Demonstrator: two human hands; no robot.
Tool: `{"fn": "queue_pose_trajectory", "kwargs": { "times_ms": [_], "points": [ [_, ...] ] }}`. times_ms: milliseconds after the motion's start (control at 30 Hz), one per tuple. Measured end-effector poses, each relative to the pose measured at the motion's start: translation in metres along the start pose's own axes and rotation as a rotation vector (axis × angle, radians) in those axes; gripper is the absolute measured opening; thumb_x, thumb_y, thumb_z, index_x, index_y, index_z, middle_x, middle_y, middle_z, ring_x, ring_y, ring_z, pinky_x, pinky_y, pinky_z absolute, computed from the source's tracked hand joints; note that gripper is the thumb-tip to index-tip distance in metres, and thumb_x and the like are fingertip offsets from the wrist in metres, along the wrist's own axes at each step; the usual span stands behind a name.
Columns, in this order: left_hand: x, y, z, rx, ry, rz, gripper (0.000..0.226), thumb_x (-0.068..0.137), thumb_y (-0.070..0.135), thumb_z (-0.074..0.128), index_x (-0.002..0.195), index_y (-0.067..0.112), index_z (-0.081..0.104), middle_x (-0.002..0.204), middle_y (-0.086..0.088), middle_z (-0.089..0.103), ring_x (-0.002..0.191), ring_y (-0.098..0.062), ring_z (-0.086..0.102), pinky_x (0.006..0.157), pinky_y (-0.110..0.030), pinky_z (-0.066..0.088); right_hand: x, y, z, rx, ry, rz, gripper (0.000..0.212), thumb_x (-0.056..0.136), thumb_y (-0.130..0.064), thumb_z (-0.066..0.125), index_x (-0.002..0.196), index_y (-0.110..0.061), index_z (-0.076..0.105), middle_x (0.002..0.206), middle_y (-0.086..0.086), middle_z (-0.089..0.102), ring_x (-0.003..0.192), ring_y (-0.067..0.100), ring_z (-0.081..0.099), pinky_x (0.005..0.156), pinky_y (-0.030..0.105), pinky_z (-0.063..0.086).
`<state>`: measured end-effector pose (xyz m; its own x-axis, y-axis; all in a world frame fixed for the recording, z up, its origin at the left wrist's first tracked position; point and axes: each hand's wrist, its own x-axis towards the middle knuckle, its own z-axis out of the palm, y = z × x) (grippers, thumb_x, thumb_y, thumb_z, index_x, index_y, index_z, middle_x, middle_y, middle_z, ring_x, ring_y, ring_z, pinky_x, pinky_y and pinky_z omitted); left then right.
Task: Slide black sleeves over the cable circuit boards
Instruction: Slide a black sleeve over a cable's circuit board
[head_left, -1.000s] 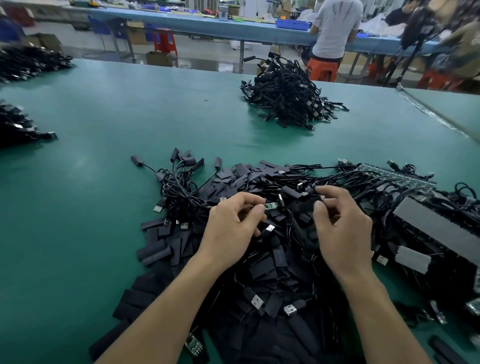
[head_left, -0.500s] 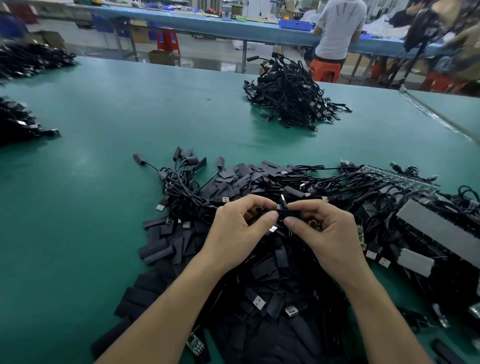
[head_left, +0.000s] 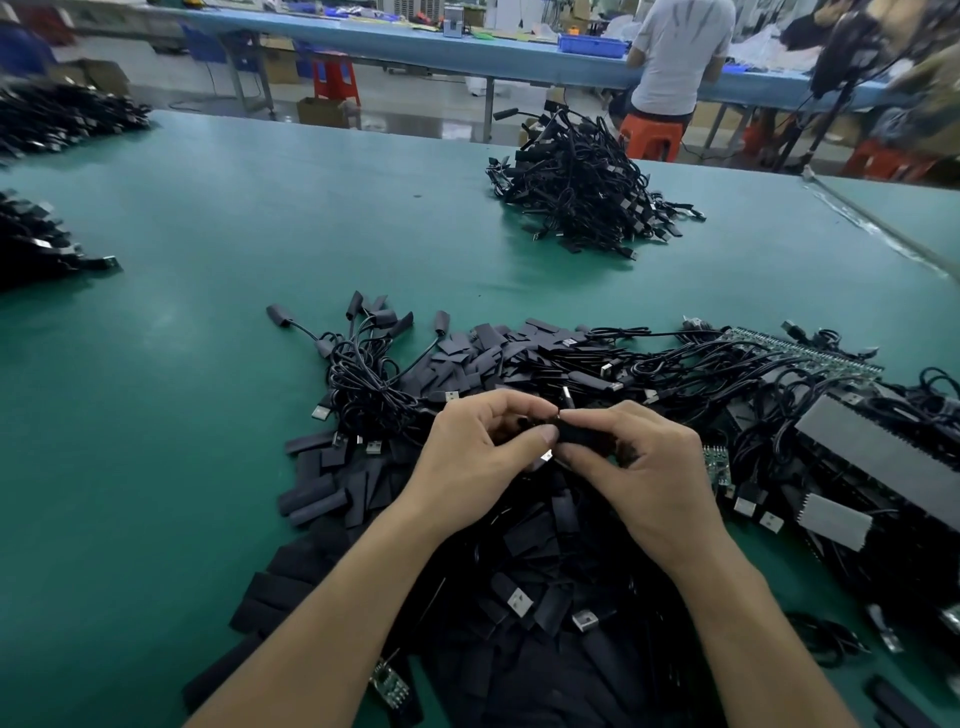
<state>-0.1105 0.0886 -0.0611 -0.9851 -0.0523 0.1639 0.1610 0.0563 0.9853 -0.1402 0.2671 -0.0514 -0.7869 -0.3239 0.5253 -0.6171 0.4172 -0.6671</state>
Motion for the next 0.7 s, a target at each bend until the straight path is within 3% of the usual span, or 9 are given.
{"fn": "queue_pose_trajectory", "kwargs": {
  "times_ms": [100,233,400,467,533,600,700],
  "points": [
    [0.0002,0.0,-0.0002,-0.005,0.006,0.005,0.017,0.086,0.008,0.075,0.099,0.019,0.074,0.082,-0.009,0.075,0.071,-0.018,0.069,0.078,-0.041,0.06,-0.0003,0.0018,0.0014,0.046,0.003,0.031,0.032,0.075,-0.015,0.084,0.102,-0.028,0.076,0.088,-0.013,0.07,0.084,0.004,0.067,0.073,0.01,0.046],
    [-0.0006,0.0008,-0.0009,-0.005,-0.006,-0.001,0.017,0.085,0.008,0.076,0.096,0.021,0.075,0.077,-0.005,0.074,0.066,-0.014,0.067,0.072,-0.029,0.058,-0.0012,0.0052,0.0021,0.03,0.0,0.04,0.028,0.074,-0.013,0.085,0.097,-0.026,0.077,0.085,-0.016,0.07,0.081,0.004,0.067,0.073,0.012,0.046],
    [0.0002,0.0012,-0.0002,-0.011,0.031,-0.023,0.018,0.087,0.004,0.074,0.097,0.019,0.074,0.076,-0.004,0.074,0.064,-0.014,0.067,0.068,-0.028,0.057,-0.0011,0.0018,0.002,-0.005,0.002,0.058,0.024,0.079,-0.027,0.081,0.102,-0.028,0.077,0.086,-0.015,0.068,0.083,0.006,0.064,0.074,0.015,0.047],
    [0.0002,0.001,-0.0002,0.043,0.084,-0.026,0.019,0.086,0.007,0.074,0.096,0.023,0.074,0.076,-0.004,0.074,0.064,-0.014,0.067,0.063,-0.028,0.055,-0.0009,0.0023,0.0002,-0.088,0.072,0.097,0.02,0.085,-0.03,0.075,0.105,-0.028,0.076,0.088,-0.019,0.066,0.087,0.005,0.061,0.077,0.016,0.046],
    [0.0,0.0004,-0.0006,0.096,0.119,-0.03,0.021,0.084,0.009,0.074,0.093,0.028,0.074,0.074,-0.002,0.072,0.063,-0.014,0.063,0.058,-0.025,0.05,-0.0008,0.0064,-0.0033,-0.283,0.114,0.169,0.022,0.091,-0.027,0.068,0.112,-0.024,0.073,0.095,-0.016,0.063,0.095,0.011,0.058,0.085,0.027,0.047],
    [-0.0002,0.0,-0.0008,0.127,0.129,-0.022,0.022,0.083,0.009,0.074,0.093,0.03,0.073,0.072,0.004,0.07,0.063,-0.011,0.06,0.059,-0.023,0.05,-0.0019,0.0097,-0.0043,-0.504,0.036,0.285,0.031,0.093,-0.029,0.064,0.123,-0.022,0.068,0.108,-0.005,0.061,0.106,0.022,0.054,0.091,0.037,0.044],
    [-0.0003,0.0003,-0.0006,0.132,0.169,0.009,0.024,0.081,0.011,0.078,0.094,0.029,0.071,0.07,0.01,0.066,0.063,-0.006,0.057,0.064,-0.02,0.05,-0.0017,0.0095,-0.0024,-0.624,-0.066,0.403,0.039,0.095,-0.037,0.061,0.13,-0.021,0.063,0.121,0.002,0.058,0.113,0.026,0.049,0.094,0.039,0.04]
  ]
}}
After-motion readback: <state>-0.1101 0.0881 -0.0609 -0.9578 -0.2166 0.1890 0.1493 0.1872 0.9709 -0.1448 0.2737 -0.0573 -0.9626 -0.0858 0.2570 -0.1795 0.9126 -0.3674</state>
